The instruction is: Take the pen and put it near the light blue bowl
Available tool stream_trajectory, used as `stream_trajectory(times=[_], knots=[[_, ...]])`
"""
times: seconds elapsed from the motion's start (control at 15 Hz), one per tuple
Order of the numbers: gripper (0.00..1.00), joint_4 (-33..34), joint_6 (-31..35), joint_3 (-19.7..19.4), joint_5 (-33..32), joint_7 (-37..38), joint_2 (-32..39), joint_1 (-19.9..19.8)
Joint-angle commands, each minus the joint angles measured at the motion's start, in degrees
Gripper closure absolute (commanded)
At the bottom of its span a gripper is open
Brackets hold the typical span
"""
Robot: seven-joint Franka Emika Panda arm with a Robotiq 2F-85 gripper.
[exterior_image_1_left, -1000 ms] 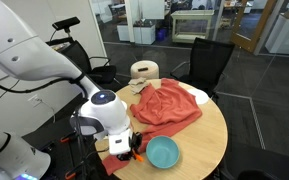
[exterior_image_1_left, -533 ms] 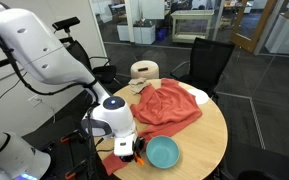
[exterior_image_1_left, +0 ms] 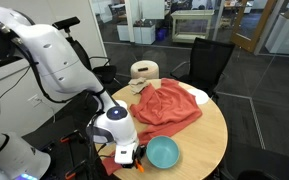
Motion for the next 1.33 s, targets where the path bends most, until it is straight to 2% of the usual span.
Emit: stream_trajectory(times=[0.0, 0.6, 1.13, 1.2, 1.27], knots=[[0.95, 2.0, 3.5, 2.0, 2.3, 0.9, 3.6, -1.7], [0.95, 6.5, 4.8, 3.1, 4.6, 0.9, 10.6, -1.6], [0.95, 8.5, 6.1, 2.9, 5.8, 1.0, 12.6, -0.9], [0.87, 8.6, 6.3, 2.9, 5.8, 1.0, 12.7, -0.9], [0.56, 8.6, 6.2, 2.8, 5.8, 1.0, 12.6, -0.7]])
